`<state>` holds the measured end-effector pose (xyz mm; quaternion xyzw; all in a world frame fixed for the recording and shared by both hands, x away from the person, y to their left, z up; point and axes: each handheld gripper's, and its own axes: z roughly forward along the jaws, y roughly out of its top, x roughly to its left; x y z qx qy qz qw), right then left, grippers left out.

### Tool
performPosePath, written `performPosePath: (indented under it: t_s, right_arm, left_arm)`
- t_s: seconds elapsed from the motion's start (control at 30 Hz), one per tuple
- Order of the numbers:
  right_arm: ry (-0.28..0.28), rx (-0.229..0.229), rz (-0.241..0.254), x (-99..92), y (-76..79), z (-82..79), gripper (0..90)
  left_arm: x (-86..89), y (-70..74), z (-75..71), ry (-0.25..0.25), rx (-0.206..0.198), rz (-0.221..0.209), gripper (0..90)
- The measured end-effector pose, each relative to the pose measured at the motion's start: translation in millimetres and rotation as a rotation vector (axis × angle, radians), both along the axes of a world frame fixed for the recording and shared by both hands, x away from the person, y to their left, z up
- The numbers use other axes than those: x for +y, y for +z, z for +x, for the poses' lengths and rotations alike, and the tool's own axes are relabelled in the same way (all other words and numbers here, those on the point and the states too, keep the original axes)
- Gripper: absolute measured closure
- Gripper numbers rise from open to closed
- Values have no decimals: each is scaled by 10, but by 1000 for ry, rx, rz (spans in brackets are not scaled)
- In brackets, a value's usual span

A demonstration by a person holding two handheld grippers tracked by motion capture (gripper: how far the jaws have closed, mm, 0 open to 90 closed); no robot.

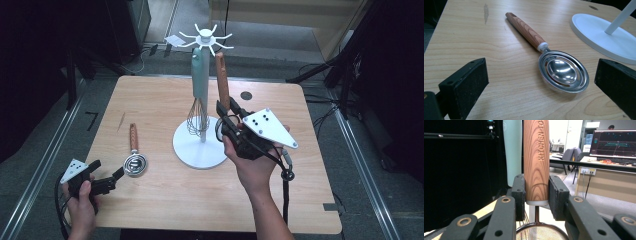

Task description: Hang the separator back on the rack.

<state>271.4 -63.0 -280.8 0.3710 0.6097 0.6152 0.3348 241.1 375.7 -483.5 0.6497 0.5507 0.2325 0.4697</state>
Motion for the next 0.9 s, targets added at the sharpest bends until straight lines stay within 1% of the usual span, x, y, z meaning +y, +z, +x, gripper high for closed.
performPosePath:
  t_s: [0.17, 0.33, 0.43, 0.63, 0.9]
  right_arm:
    - [-8, 11, -5, 19, -2, 28, 712]
    - [-12, 12, -15, 43, -1, 54, 712]
    - [-18, 19, -13, 60, 8, 64, 712]
    - [-29, 21, -25, 103, 35, 77, 712]
    - [-53, 26, -54, 157, 41, 96, 712]
  left_arm:
    - [0, 0, 0, 0, -1, 0, 0]
    - [0, 0, 0, 0, 0, 0, 0]
    - [-1, 0, 1, 1, 0, 0, 0]
    - [-1, 0, 1, 1, 0, 0, 0]
    - [0, 0, 1, 2, 2, -1, 0]
